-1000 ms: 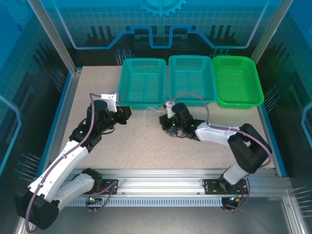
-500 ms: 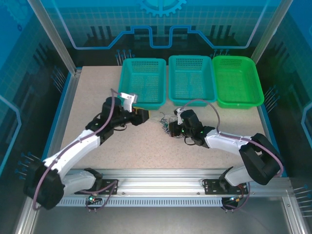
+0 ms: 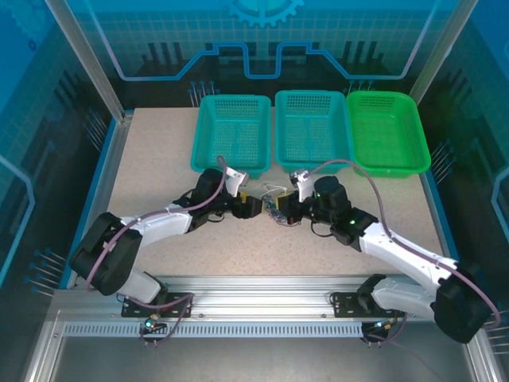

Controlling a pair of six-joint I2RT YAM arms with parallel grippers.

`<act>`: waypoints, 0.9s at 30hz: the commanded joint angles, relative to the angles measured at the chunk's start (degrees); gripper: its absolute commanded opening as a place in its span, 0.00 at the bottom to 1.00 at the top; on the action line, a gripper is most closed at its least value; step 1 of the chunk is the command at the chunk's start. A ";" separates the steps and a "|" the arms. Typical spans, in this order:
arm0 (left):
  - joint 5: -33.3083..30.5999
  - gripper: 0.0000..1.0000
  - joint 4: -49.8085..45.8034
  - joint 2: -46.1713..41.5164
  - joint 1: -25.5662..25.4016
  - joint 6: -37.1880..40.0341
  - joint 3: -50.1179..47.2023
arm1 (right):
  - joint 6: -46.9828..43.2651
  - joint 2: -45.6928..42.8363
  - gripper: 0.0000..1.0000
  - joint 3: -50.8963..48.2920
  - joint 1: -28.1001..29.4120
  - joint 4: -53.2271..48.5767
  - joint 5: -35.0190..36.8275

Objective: Untangle the cables

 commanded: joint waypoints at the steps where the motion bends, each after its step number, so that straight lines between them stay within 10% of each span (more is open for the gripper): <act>1: 6.97 0.76 11.89 1.52 -0.09 2.22 -0.53 | -1.81 -2.57 0.00 1.73 -0.79 -4.92 -2.80; 7: 11.62 0.79 24.49 6.64 -0.34 -0.72 -0.41 | -1.07 -3.26 0.00 4.09 -0.89 -6.78 -5.02; 12: 12.32 0.45 27.22 9.10 -0.32 -3.47 0.28 | 1.47 -4.35 0.00 4.34 -1.60 -8.35 -1.48; 27: 17.49 0.38 38.81 14.80 -1.15 -13.01 0.03 | 7.55 -3.27 0.00 3.34 -5.37 -3.39 -4.22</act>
